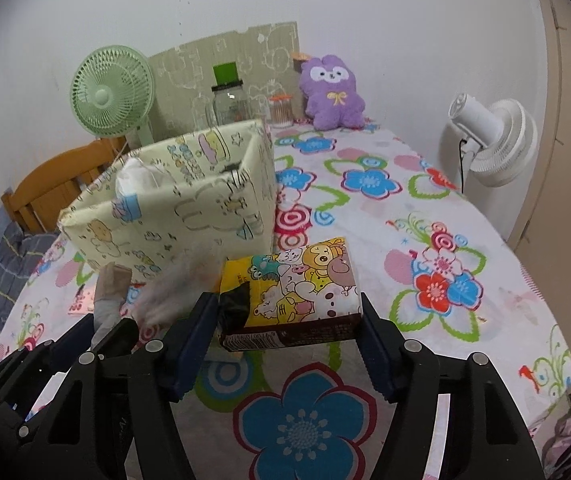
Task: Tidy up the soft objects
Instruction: 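Lift the white pouch with the left tool while the right tool grasps the cartoon box, then lower the white pouch into the basket with the left tool while the right tool carries the box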
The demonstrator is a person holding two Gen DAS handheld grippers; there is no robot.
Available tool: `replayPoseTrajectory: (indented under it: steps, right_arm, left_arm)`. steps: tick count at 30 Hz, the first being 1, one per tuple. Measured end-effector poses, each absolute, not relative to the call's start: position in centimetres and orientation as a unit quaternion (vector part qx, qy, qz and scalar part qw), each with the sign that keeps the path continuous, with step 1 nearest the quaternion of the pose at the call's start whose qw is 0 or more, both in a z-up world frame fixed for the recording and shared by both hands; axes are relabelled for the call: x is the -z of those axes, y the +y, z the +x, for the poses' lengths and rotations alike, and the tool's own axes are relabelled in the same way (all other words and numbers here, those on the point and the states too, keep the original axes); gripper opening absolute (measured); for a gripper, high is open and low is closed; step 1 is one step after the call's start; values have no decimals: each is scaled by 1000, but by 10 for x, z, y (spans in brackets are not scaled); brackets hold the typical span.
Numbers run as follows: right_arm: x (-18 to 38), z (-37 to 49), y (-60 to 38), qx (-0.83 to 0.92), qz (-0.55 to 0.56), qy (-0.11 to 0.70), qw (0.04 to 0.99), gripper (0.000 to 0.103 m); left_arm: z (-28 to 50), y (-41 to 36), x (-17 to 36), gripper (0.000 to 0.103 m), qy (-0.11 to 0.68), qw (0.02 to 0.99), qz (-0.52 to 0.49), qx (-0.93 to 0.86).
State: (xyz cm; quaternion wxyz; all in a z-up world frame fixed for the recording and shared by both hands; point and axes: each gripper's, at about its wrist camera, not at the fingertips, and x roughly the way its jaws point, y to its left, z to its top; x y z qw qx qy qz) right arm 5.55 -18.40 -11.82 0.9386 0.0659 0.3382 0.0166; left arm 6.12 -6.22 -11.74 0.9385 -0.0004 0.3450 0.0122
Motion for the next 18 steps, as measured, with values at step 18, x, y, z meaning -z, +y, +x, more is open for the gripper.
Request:
replayPoseTrajectory:
  steps: [18]
  right_arm:
    - [62,43,-168,-31,65,295,953,70]
  left_arm:
    - [51,-51,66,29,311,950,-8,5]
